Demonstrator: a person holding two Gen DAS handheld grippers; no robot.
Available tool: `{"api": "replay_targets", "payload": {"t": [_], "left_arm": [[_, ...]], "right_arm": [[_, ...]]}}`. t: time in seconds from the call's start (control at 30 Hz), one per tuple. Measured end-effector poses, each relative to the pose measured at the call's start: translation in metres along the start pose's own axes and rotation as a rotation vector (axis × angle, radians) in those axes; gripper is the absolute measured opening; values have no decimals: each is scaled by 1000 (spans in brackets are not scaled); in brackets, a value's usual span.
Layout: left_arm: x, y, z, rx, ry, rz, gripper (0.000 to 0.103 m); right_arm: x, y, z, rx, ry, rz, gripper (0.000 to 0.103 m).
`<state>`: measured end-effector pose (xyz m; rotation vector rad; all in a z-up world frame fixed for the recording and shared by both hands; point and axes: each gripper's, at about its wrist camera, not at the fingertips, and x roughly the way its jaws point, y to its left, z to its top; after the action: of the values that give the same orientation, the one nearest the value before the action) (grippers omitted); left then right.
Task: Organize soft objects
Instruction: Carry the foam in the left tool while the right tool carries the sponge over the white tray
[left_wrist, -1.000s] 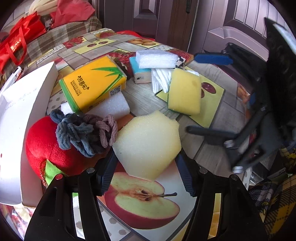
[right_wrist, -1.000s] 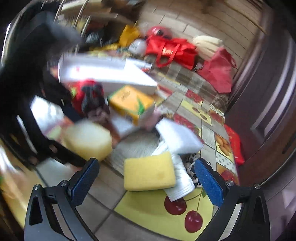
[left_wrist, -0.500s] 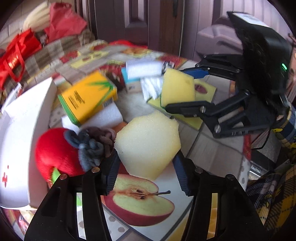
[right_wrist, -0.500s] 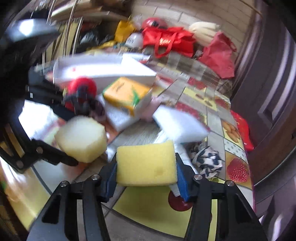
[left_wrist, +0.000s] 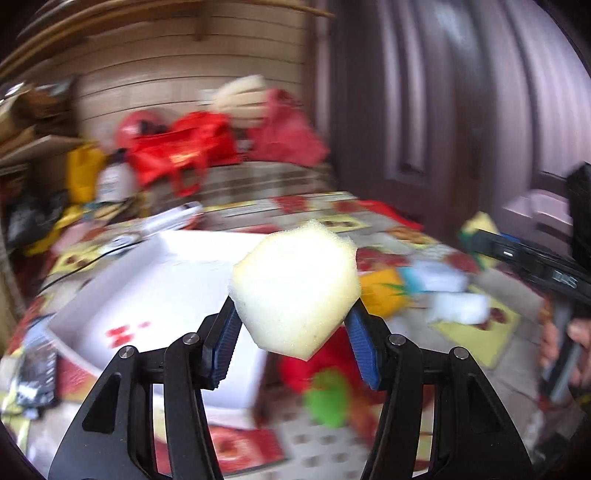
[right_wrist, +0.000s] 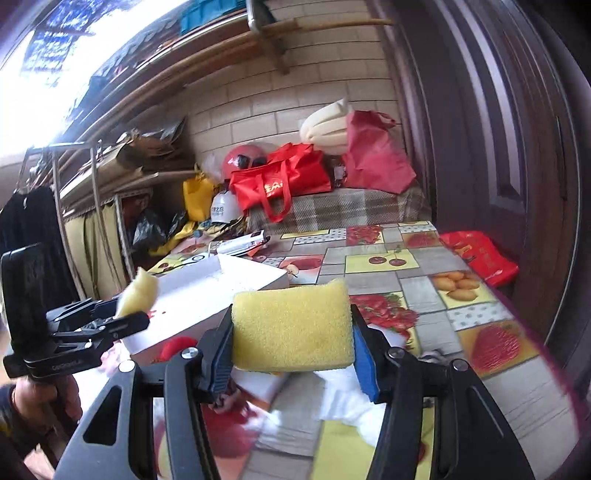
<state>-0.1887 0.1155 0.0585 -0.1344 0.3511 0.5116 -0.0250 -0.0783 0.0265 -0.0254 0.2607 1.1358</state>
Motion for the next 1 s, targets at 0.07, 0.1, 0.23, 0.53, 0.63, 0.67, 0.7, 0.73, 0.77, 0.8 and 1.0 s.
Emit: {"api": "replay_targets", "payload": {"t": [0.07, 0.1, 0.23, 0.53, 0.63, 0.67, 0.7, 0.73, 0.77, 0.8, 1.0], "left_arm": [[-2, 15, -1, -60, 4, 25, 55], [-2, 20, -1, -65, 2, 57, 55], [0, 29, -2, -78, 10, 89, 55], [18, 53, -4, -57, 41, 171, 55], [22, 60, -2, -49, 41, 193, 55], [23, 64, -2, -52, 42, 197, 55], [26, 68, -2, -55, 47, 203, 55], [27, 70, -1, -57, 50, 208, 55], [29, 73, -1, -55, 49, 212, 55], [29, 74, 0, -51, 46, 219, 55], [35, 93, 5, -63, 21, 272, 55]], "right_arm": [[7, 7, -6, 18, -1, -5, 55], [11, 10, -5, 20, 13, -8, 55], [14, 24, -2, 20, -37, 13, 55], [40, 69, 0, -45, -7, 94, 55], [49, 85, -1, -56, 17, 132, 55], [53, 93, -2, -65, 26, 145, 55], [56, 98, -3, -73, 35, 156, 55], [59, 105, -4, -80, 42, 164, 55], [61, 110, -4, -85, 47, 172, 55], [65, 115, -4, -88, 52, 178, 55], [90, 141, -7, -90, 103, 209, 55]]}}
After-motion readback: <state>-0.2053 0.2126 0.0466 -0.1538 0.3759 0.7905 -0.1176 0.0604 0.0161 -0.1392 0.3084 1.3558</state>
